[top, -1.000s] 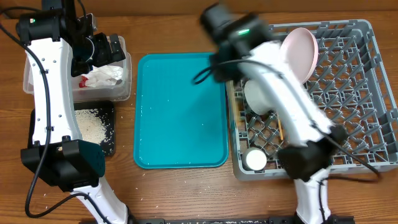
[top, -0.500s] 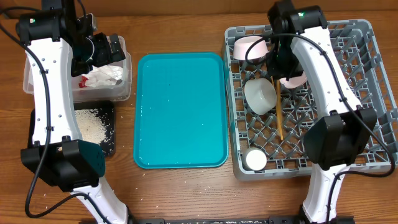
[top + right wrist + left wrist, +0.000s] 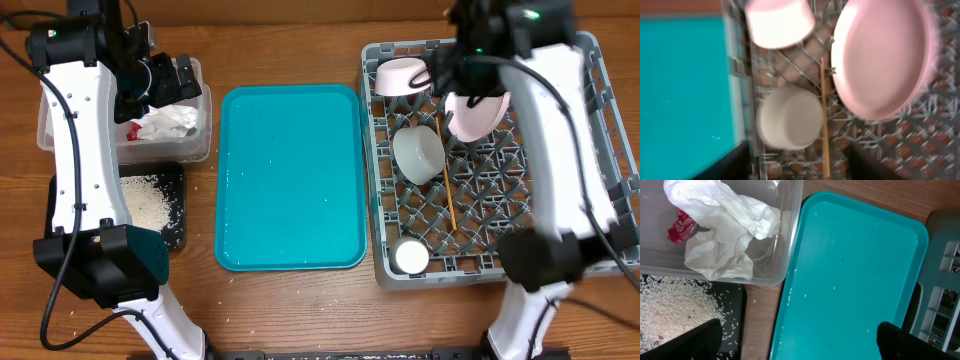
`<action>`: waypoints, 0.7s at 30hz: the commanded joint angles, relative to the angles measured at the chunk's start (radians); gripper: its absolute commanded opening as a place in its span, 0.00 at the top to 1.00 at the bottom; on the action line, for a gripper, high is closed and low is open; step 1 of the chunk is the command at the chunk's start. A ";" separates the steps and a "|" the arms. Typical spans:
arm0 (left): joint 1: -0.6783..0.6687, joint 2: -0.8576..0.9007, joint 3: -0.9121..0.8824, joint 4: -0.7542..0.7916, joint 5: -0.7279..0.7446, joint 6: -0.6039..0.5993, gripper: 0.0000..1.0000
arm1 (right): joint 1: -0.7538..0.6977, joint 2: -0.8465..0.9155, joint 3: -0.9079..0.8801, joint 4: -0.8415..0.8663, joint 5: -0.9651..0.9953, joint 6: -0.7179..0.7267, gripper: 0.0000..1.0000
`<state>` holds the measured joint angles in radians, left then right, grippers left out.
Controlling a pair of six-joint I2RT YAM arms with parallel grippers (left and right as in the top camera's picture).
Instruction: Sort waste into correct bins and load items into the dishwasher
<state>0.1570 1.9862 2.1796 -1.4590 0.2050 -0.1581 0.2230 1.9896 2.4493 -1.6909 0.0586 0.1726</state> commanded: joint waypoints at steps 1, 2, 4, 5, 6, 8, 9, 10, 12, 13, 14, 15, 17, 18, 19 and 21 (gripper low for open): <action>-0.007 -0.008 0.017 0.001 -0.006 0.000 0.00 | 0.008 -0.165 0.049 0.001 -0.018 0.068 0.00; -0.007 -0.008 0.017 0.001 -0.006 0.001 0.00 | 0.008 -0.188 0.049 0.001 -0.018 0.068 0.00; -0.007 -0.008 0.017 0.001 -0.006 0.000 0.00 | 0.008 -0.230 0.049 0.000 -0.016 0.068 0.00; -0.007 -0.008 0.017 0.001 -0.006 0.001 0.00 | 0.008 -0.245 0.048 -0.003 -0.020 0.068 0.00; -0.007 -0.008 0.017 0.001 -0.006 0.001 0.00 | 0.008 -0.259 0.048 -0.003 -0.031 0.068 0.00; -0.007 -0.008 0.017 0.001 -0.006 0.001 0.00 | 0.007 -0.287 0.048 -0.003 -0.039 0.068 0.00; -0.007 -0.008 0.017 0.001 -0.006 0.001 0.00 | 0.007 -0.302 0.048 -0.003 -0.037 0.067 0.00; -0.007 -0.008 0.017 0.001 -0.006 0.001 0.00 | 0.005 -0.317 0.048 -0.003 -0.035 0.068 0.00; -0.007 -0.008 0.017 0.001 -0.006 0.001 0.00 | 0.006 -0.357 0.048 -0.003 -0.035 0.068 0.00; -0.007 -0.008 0.017 0.001 -0.006 0.001 0.00 | 0.006 -0.382 0.048 -0.003 -0.035 0.068 0.00; -0.007 -0.008 0.017 0.001 -0.006 0.000 0.00 | 0.006 -0.408 0.048 -0.003 -0.033 0.068 0.00; -0.007 -0.008 0.017 0.001 -0.006 0.000 0.00 | 0.006 -0.430 0.048 -0.003 -0.026 0.068 0.00; -0.007 -0.008 0.017 0.001 -0.006 0.001 0.00 | 0.006 -0.467 0.044 -0.003 0.005 0.067 0.00; -0.007 -0.008 0.017 0.001 -0.006 0.001 0.00 | 0.003 -0.480 0.036 -0.003 0.020 0.067 0.00; -0.007 -0.008 0.017 0.001 -0.006 0.000 0.00 | -0.001 -0.492 0.027 -0.003 0.028 0.067 0.00; -0.007 -0.008 0.017 0.001 -0.006 0.000 0.00 | -0.019 -0.525 -0.008 0.007 0.029 0.067 0.00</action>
<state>0.1570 1.9862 2.1796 -1.4590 0.2047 -0.1585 0.2276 1.5299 2.4809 -1.6947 0.0532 0.2352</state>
